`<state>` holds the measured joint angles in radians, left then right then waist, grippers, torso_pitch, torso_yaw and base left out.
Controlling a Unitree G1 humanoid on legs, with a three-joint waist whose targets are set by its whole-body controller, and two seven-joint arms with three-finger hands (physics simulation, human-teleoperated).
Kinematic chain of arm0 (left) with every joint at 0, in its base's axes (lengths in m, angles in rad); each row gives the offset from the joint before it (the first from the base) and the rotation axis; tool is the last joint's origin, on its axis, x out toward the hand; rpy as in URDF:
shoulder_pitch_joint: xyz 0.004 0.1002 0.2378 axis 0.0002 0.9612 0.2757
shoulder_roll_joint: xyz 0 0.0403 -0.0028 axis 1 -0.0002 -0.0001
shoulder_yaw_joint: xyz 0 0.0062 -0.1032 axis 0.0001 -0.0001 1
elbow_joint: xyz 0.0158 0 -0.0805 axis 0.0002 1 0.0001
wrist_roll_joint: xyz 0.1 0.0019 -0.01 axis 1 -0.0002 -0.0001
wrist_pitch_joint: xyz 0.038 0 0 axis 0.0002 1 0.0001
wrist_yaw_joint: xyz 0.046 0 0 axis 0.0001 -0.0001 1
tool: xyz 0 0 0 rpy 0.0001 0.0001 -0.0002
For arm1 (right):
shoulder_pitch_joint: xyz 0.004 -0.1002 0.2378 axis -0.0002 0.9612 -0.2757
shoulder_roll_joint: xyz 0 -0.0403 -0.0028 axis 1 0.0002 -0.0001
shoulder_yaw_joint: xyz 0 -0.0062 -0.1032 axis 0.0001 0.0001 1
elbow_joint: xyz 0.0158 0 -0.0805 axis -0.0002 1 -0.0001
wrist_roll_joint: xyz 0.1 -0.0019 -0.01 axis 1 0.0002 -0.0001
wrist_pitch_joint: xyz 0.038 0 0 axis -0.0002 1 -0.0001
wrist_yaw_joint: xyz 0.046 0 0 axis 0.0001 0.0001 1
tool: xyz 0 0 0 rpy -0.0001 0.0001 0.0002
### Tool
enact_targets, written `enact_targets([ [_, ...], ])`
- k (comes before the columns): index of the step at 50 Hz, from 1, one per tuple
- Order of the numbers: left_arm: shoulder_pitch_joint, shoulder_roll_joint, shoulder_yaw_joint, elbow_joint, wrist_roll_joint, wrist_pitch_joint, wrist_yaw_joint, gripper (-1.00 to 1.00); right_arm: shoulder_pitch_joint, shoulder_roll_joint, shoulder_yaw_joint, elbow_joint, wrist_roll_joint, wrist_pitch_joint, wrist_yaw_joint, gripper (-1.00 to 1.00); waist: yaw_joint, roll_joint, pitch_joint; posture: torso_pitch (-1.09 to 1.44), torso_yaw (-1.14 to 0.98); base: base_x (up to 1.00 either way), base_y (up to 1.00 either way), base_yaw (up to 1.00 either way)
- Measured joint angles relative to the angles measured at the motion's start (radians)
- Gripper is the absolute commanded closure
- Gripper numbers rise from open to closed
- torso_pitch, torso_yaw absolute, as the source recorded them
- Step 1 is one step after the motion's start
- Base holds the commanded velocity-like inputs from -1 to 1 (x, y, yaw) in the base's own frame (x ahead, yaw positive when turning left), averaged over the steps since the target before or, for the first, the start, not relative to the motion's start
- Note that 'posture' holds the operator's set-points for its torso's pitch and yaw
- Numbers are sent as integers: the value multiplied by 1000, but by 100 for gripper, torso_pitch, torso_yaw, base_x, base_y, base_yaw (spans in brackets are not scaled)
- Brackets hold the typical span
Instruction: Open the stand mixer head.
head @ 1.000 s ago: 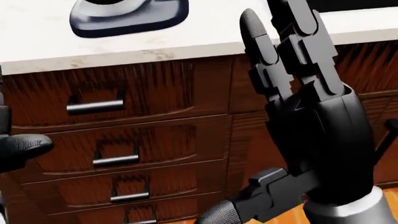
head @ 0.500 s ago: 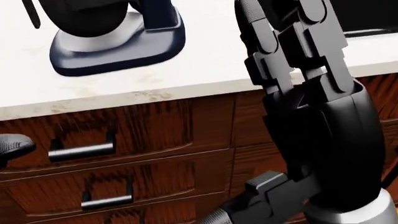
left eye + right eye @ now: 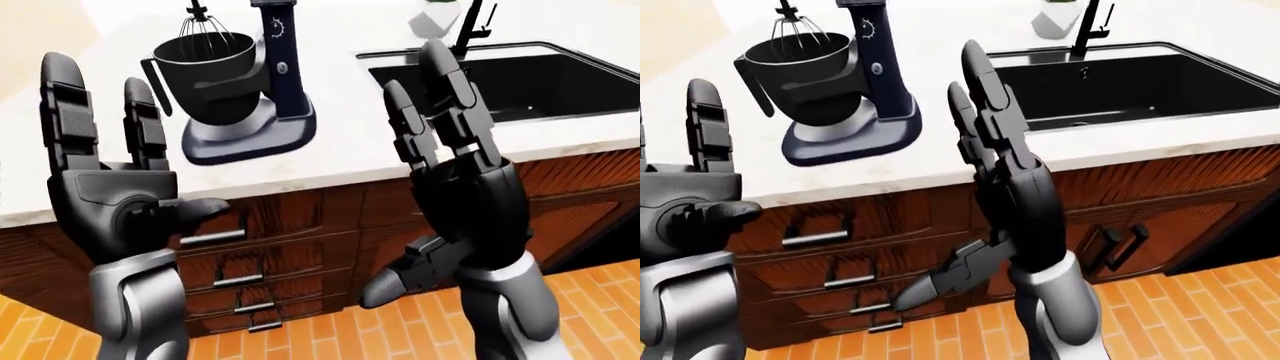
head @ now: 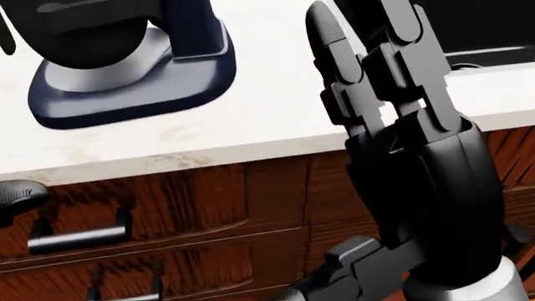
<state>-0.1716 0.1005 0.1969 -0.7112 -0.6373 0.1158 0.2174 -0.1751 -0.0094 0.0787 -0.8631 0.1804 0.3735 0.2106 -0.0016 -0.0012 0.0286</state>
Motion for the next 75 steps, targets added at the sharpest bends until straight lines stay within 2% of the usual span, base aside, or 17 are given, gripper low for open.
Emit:
enact_targets([
  [3, -4, 3, 5, -12, 0, -10, -3, -100, 0, 2, 7, -9, 1, -12, 5, -100, -4, 8, -14, 0, 0, 17, 0, 0],
  [6, 4, -1, 1, -3, -1, -8, -2, -100, 11, 2, -4, -14, 31, 0, 9, -100, -14, 35, 49, 0, 0, 100, 0, 0],
  [7, 6, -1, 1, -10, -1, -10, -3, -100, 14, -1, -3, -24, 35, -4, 10, -100, -17, 44, 58, 0, 0, 100, 0, 0],
  [9, 6, 0, 2, -15, -1, -14, -5, -100, 13, -4, 9, -29, 21, -16, 11, -100, -21, 59, 47, 0, 0, 23, 0, 0],
  [11, -2, 6, 16, -19, -1, -22, -5, -100, -2, 4, 25, -24, 9, -24, 15, -100, -21, 64, 3, 0, 0, 0, 0, 0],
  [14, 3, 7, 24, -5, -3, -27, -4, -100, 8, 8, 34, -7, 0, -20, 21, -100, -25, 68, 23, 0, 0, 0, 0, 0],
  [16, 7, 7, 23, 9, -5, -21, 0, -100, 14, 9, 32, 3, -4, -7, 21, -100, -22, 58, 32, 0, 0, 0, 0, 0],
  [20, 2, 8, 16, 6, -7, -14, 1, -100, 9, 10, 22, 0, -7, 1, 18, -100, -16, -7, 27, 0, 0, 21, 0, 0],
  [23, 14, 5, 14, 9, -7, -13, 0, -100, 16, 8, 22, -13, 10, -5, 23, -100, -8, -31, 79, 0, 0, 67, -2, 0],
  [26, -3, 8, 21, -8, -7, -21, 0, -100, 0, 6, 26, -19, -5, -29, 22, -100, -6, -24, 12, 0, 0, 0, 0, 0],
  [31, 3, 3, 7, 6, -12, -12, -2, -100, 8, 6, 15, 17, -21, -14, 13, -100, -1, -46, 33, 0, 0, 0, 0, 0],
  [36, -1, 8, 20, -2, -17, -19, 6, -100, 6, 9, 22, -4, -15, -18, 17, -100, -9, -3, 31, 0, 0, 0, 0, 0],
  [38, -6, 8, 15, -13, -17, -24, 4, -100, 3, 9, 20, -10, -11, -23, 18, -100, -18, 38, 13, 0, 0, 0, 0, 0],
  [44, 3, 10, 24, 8, -14, -23, 10, -100, 13, 12, 31, 11, -5, -14, 25, -100, 1, -4, 0, 0, 0, 0, 0, 0],
  [51, 0, 11, 21, 6, -8, -12, 13, -100, 17, 10, 32, 2, -6, -16, 24, -100, 1, 1, -24, -5, 0, 0, 0, 0],
  [65, 1, 12, 23, -4, -11, -11, 13, -100, 21, 10, 31, 0, -6, -18, 25, -100, 2, 7, -127, -19, 0, 0, 0, 0],
  [75, 5, 14, 28, -8, -12, -15, 13, -100, 24, 11, 34, -3, -8, -19, 25, -100, 6, 7, -230, -29, 0, 0, 0, 0],
])
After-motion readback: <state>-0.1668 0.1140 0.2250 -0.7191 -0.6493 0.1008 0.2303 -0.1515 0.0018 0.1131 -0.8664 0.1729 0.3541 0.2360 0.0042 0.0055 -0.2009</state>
